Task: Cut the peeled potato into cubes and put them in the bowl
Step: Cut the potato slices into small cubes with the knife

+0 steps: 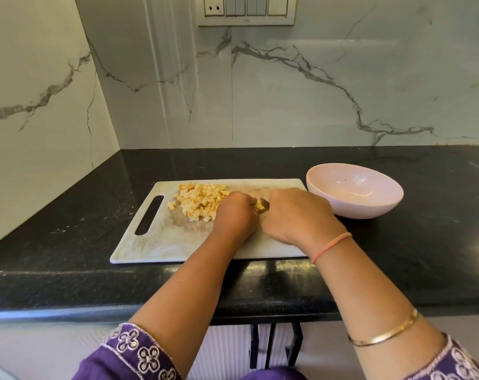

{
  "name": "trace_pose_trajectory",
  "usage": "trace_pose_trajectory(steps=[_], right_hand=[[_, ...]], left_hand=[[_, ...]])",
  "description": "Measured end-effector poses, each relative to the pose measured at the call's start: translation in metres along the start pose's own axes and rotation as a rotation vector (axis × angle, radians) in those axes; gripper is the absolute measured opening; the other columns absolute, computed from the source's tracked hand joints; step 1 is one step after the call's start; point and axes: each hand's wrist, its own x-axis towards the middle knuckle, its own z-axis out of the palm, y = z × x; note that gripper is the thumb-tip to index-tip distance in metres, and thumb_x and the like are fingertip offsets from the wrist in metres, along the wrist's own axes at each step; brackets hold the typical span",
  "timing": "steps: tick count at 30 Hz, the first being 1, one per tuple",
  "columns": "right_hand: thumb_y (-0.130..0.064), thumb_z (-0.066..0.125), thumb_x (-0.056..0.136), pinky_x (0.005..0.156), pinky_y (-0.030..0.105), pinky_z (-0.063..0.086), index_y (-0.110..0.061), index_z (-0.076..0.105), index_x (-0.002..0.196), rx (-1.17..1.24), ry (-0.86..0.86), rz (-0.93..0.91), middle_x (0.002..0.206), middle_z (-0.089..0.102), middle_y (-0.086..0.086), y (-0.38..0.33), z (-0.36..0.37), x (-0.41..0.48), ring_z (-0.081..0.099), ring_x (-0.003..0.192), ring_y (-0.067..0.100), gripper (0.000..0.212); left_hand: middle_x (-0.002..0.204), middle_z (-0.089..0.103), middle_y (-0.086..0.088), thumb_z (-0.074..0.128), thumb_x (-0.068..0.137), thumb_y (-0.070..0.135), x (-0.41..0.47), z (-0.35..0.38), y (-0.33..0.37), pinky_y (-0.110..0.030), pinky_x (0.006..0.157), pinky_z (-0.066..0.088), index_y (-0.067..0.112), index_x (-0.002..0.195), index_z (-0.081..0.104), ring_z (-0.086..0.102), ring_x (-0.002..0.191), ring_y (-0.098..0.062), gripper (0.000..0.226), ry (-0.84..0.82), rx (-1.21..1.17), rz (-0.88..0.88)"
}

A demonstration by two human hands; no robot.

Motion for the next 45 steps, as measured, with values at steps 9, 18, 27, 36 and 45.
trace_pose_trajectory(steps=[9,18,27,36,45], right_hand=[[-0.023,0.046,0.093,0.063,0.028,0.034,-0.017,0.057,0.097,0.057,0.068,0.002,0.077,0.049,-0.001,0.0,0.016,-0.024,0.045,0.077,0.021,0.013],[-0.029,0.043,0.095,0.064,0.027,0.033,-0.02,0.05,0.092,0.097,0.091,0.003,0.076,0.039,-0.002,0.005,0.021,-0.042,0.043,0.075,0.019,0.012],[-0.03,0.041,0.093,0.054,0.028,0.033,-0.016,0.057,0.091,0.228,0.102,0.08,0.072,0.048,-0.003,0.015,0.018,-0.046,0.052,0.073,0.019,0.022],[-0.026,0.042,0.094,0.06,0.028,0.03,-0.016,0.058,0.094,0.224,0.157,0.125,0.075,0.045,0.001,0.006,0.023,-0.018,0.044,0.075,0.023,0.019],[-0.022,0.044,0.092,0.065,0.029,0.036,-0.014,0.058,0.103,0.131,0.104,0.091,0.086,0.053,0.004,-0.004,0.021,0.002,0.047,0.079,0.022,0.019]], left_hand=[[0.095,0.072,-0.007,0.058,0.089,0.011,0.005,0.009,-0.003,-0.032,0.077,0.052,0.009,0.102,0.073,0.064,0.088,-0.022,0.02,0.038,-0.023,-0.001],[0.109,0.07,-0.006,0.06,0.091,0.014,0.004,0.012,-0.004,-0.025,0.081,0.047,0.01,0.115,0.068,0.063,0.097,-0.02,0.026,0.028,-0.047,-0.019],[0.104,0.071,-0.011,0.057,0.091,0.012,0.004,0.007,-0.005,-0.032,0.083,0.051,0.008,0.112,0.07,0.063,0.094,-0.025,0.025,0.038,-0.068,-0.007],[0.126,0.061,-0.008,0.056,0.091,0.011,0.004,0.008,-0.008,-0.034,0.099,0.045,0.009,0.138,0.047,0.056,0.115,-0.023,0.048,0.027,-0.101,-0.002],[0.126,0.059,-0.01,0.054,0.091,0.006,0.004,0.007,-0.005,-0.037,0.097,0.048,0.008,0.142,0.04,0.057,0.113,-0.023,0.053,0.03,-0.125,-0.008]])
